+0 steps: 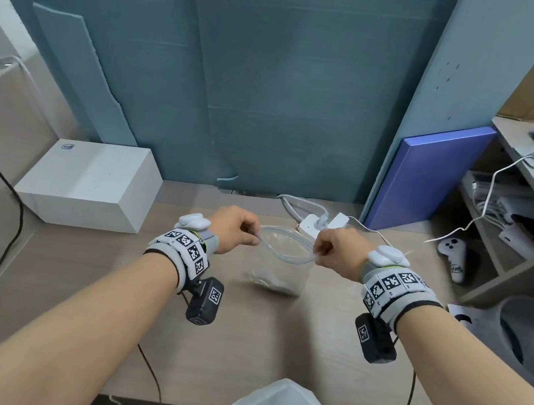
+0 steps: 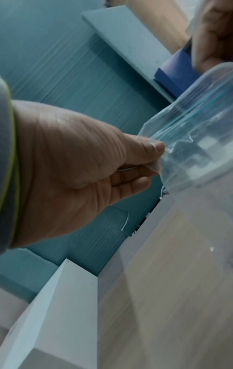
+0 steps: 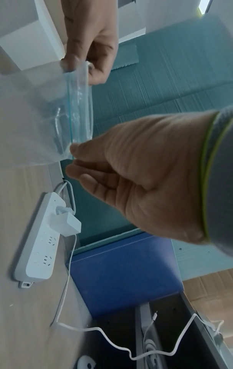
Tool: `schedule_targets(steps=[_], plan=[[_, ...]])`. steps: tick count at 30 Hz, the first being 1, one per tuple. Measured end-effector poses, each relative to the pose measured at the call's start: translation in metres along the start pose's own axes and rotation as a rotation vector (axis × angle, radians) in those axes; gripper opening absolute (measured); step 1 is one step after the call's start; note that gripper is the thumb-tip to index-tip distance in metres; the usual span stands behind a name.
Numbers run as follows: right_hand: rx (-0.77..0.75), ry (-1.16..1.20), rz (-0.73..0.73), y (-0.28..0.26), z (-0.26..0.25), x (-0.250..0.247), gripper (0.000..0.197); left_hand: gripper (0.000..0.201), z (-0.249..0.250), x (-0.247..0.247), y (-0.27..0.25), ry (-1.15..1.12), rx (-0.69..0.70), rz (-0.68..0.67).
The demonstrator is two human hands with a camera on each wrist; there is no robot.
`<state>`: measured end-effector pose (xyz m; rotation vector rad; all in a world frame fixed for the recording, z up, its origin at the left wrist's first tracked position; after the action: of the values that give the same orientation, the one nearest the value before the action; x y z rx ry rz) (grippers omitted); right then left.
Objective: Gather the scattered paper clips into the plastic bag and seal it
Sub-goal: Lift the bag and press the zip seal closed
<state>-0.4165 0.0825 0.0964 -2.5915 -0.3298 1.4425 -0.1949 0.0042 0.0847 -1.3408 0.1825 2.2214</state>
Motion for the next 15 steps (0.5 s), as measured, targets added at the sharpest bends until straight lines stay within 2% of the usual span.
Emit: schedule_targets(steps=[2, 4, 9, 15], plan=[[-0.009, -0.002, 0.027, -0.002, 0.000, -0.005, 0.003, 0.019, -0.001, -0.007, -0.002, -0.088, -0.010, 0.041], [-0.007, 0.054, 0.085, -0.004, 0.004, -0.012, 0.008, 0.017, -0.009, -0.013, -0.005, -0.162, -0.032, 0.047], [-0.043, 0.215, 0.198, -0.006, 0.009, -0.017, 0.021, 0.012, -0.012, -0.007, -0.016, -0.289, -0.023, -0.080], [-0.089, 0.362, 0.323, -0.014, 0.008, -0.023, 0.030, 0.012, -0.017, -0.003, -0.028, -0.448, -0.051, -0.027]])
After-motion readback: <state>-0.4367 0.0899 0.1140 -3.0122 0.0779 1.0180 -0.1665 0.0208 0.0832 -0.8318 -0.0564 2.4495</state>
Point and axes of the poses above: each hand's wrist, its own y-axis towards the middle knuckle, its own x-axis out of the palm, z = x × y, the point moved 8 cm from there along y, towards the middle knuckle, and after that the axes turned 8 degrees about y, right-handed, at the moved point
